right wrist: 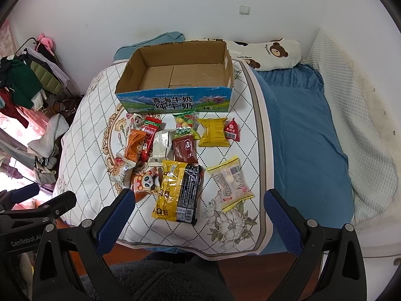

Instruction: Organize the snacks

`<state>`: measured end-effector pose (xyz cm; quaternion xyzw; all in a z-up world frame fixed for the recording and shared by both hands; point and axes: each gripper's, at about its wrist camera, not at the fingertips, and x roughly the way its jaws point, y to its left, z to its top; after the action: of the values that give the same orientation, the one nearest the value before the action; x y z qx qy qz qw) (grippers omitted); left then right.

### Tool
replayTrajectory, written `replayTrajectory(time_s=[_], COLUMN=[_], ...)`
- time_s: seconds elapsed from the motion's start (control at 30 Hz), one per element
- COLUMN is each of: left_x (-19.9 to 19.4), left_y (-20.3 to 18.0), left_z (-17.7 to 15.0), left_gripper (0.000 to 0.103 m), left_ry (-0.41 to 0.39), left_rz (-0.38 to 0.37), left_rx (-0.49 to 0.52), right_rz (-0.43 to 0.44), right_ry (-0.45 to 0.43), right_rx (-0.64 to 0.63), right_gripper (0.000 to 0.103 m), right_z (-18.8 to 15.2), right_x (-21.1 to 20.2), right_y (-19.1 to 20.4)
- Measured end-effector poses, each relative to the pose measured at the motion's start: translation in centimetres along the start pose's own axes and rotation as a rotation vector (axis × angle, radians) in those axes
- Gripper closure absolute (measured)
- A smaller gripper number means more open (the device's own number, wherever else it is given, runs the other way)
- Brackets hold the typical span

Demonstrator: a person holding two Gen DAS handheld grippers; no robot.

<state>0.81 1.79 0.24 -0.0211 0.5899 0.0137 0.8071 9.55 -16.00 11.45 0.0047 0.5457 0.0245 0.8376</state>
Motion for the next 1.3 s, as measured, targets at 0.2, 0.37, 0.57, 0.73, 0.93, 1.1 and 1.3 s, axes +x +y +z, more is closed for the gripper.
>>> replayTrajectory(time_s=[0.2, 0.37, 0.57, 0.73, 0.93, 1.1, 1.3], left_x=[0.0, 0.1, 0.3, 0.3, 0.4, 0.8, 4.5], left_y=[0.0, -0.1, -0.2, -0.5, -0.6, -0.7, -1.8], left_z=[0.1, 0.3, 0.6, 0.7, 0.7, 0.7, 1.4], left_gripper=[0.000, 0.000, 0.000, 0.000, 0.000, 0.000, 0.000], left_ry=[-0.001, 0.001, 0.002, 0.008, 0.015, 0.022, 0.081], left_rz=[-0.001, -0.001, -0.002, -0.004, -0.006, -0.016, -0.033], left_rx=[0.000, 0.000, 0.002, 0.002, 0.000, -0.003, 0.022], right_rz=[0.002, 0.005, 0.007, 0.014, 0.024, 0.031, 0.030], right_ry=[0.000, 0.001, 0.001, 0.009, 0.030, 0.056, 0.087], right_rx=[0.001, 0.003, 0.004, 0.002, 0.007, 0.012, 0.049], right_gripper=[0.000, 0.000, 0.000, 0.000, 0.000, 0.000, 0.000], right_z=[0.2, 0.2, 0.1, 0.0, -0.3, -0.4, -0.2], right_x=[0.1, 0.2, 0.1, 0.5, 1.2, 2.1, 4.9], right_y=[-0.1, -0.1, -0.2, -0.2, -0.2, -0.5, -2.4])
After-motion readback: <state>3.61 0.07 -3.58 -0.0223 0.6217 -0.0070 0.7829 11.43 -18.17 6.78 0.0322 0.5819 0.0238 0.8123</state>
